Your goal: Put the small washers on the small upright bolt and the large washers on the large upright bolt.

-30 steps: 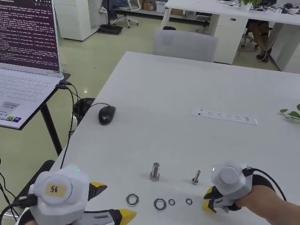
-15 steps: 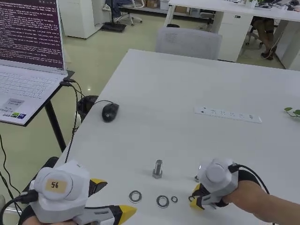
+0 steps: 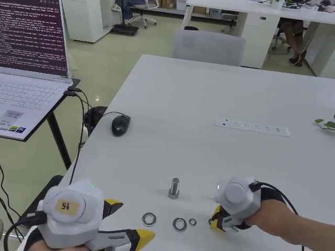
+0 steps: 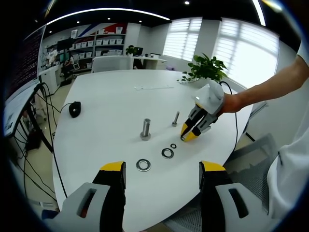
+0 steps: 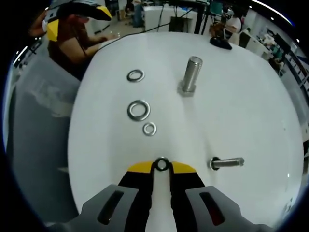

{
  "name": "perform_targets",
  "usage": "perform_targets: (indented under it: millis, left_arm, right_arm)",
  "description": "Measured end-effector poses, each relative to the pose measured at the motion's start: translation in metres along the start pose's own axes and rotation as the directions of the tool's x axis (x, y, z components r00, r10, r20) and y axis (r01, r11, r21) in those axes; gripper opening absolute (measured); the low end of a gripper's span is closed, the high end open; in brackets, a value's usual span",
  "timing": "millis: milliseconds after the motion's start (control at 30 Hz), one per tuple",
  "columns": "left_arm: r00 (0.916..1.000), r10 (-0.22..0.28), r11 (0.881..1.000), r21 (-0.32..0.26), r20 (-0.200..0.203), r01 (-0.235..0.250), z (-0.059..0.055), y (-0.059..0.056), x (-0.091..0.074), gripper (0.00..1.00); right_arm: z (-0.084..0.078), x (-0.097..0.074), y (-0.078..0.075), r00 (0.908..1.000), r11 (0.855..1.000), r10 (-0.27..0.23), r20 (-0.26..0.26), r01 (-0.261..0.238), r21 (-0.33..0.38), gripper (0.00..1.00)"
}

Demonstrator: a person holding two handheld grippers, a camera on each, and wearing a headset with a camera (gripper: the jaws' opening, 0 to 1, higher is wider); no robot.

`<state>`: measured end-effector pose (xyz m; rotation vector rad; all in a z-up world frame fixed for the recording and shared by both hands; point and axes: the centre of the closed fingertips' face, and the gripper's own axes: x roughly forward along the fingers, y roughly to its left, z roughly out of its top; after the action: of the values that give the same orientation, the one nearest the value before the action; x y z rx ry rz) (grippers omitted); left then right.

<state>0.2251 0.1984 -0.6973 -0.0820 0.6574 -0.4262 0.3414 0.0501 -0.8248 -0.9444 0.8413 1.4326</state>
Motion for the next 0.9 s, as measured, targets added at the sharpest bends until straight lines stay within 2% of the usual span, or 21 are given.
perform_targets:
  millis: [233,533,767,900]
  left_arm:
    - [0.9999,0.013,1.000,-0.006,-0.002,-0.013,-0.002,0.005,-0.004,0.61]
    - [0.9999,0.010,1.000,-0.005,0.003,-0.010,0.000,0.004,-0.002,0.61]
    - [1.0000,0.006,1.000,-0.002,0.004,-0.006,0.002,0.002,-0.001,0.61]
    - [1.0000,0.003,1.000,0.001,0.004,-0.003,0.002,0.001,0.000,0.61]
  right_arm:
    - [-0.005,-0.003,0.003,0.9999,1.000,-0.004,0.012,0.004,0.016,0.13]
    - [-0.012,-0.015,-0.004,0.9986,0.996,-0.035,0.039,0.032,0.083,0.13]
    - [-0.020,-0.028,-0.015,0.9958,0.989,-0.074,0.053,0.067,0.129,0.13]
    - [-0.022,-0.040,-0.027,0.9923,0.984,-0.108,0.061,0.097,0.151,0.13]
